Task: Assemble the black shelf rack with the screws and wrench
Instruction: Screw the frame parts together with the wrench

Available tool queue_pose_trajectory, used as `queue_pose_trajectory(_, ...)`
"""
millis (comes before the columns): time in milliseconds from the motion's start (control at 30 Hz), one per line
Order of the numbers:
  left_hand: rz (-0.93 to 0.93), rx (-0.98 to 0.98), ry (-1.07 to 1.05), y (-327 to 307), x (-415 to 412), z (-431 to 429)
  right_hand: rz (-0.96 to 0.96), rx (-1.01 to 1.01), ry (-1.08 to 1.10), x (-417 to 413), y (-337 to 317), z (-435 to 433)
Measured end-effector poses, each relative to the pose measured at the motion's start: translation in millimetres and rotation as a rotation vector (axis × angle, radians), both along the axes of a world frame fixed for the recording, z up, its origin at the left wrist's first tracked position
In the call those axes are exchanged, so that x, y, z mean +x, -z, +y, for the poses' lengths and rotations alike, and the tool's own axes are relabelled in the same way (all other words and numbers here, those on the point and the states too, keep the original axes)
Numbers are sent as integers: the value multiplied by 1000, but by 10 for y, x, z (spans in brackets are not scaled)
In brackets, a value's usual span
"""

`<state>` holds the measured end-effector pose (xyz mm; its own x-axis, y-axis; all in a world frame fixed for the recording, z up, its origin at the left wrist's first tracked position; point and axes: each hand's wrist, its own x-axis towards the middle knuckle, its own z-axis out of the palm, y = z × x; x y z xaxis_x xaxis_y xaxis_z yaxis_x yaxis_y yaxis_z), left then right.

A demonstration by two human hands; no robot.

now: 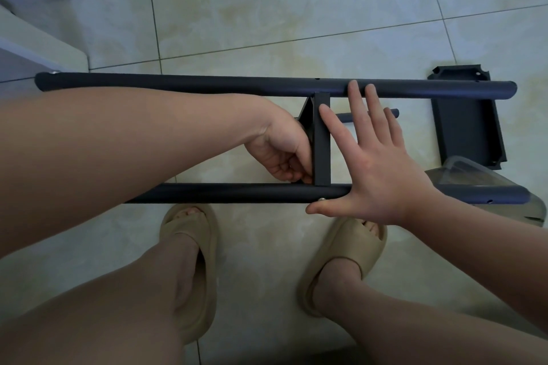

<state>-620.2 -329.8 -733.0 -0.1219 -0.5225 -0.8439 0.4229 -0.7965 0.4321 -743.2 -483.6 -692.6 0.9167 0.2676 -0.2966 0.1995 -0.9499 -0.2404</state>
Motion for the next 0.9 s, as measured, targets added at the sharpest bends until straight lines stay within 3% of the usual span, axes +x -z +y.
queue_pose_trajectory(433,61,-71,-2,53,-34,86,15,-3,4,5,-17,-1)
queue_pose_trajectory(900,120,-189,-190,114,-146,167,-5,8,3,-3,6,1)
